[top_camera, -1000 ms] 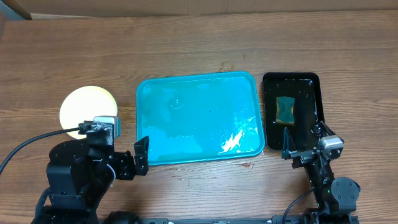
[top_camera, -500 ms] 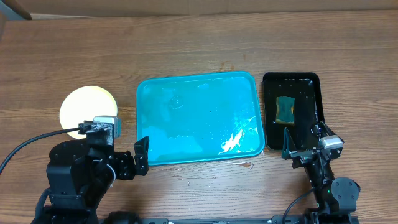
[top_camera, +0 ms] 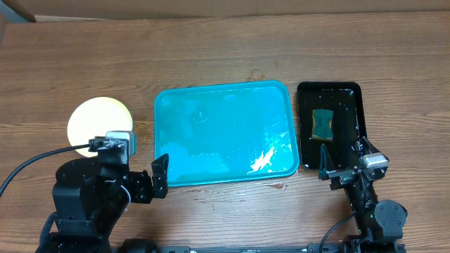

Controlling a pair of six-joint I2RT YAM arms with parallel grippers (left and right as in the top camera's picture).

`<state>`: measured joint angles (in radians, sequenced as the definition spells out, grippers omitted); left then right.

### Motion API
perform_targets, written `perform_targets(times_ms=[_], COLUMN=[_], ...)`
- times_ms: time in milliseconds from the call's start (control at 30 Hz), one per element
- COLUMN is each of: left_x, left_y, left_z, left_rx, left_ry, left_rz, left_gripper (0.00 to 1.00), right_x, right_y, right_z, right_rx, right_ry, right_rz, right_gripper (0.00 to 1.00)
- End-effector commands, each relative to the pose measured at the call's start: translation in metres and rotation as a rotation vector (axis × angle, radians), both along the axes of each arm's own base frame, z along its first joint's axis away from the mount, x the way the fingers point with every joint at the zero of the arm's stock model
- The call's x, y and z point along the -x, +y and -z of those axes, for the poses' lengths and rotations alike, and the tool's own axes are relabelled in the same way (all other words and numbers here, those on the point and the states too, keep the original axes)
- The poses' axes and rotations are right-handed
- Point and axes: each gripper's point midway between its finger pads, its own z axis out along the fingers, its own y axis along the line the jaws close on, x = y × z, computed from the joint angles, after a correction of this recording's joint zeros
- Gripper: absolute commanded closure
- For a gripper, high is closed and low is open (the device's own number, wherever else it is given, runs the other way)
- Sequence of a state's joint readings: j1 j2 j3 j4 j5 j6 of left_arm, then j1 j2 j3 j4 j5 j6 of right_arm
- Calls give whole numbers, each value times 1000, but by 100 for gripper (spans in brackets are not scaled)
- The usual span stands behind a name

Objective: Clean dirty plates on tray and stack at the side

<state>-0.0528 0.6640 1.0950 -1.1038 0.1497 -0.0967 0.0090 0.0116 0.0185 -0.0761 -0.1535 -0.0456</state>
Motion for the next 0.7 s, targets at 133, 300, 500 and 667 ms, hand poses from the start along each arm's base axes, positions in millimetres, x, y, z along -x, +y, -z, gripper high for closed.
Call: perform_targets(times_ms=[133, 300, 500, 667], left_x=[3, -4, -13, -20], left_y=[3, 2, 2, 1], left_z=[6, 4, 23, 42], left_rx=[-38, -40, -51, -50], left_ry=[8, -121, -354, -508], left_rz=[5, 10, 19, 16], left_gripper=[0, 0, 0, 0], right_x=[0, 0, 0, 0], right_y=[2, 2, 2, 2], right_z=[2, 2, 2, 2], right_rx=[4, 4, 4, 4], right_ry=[-5, -5, -5, -5], right_rz=[-8, -8, -8, -8], right_gripper=[0, 0, 0, 0])
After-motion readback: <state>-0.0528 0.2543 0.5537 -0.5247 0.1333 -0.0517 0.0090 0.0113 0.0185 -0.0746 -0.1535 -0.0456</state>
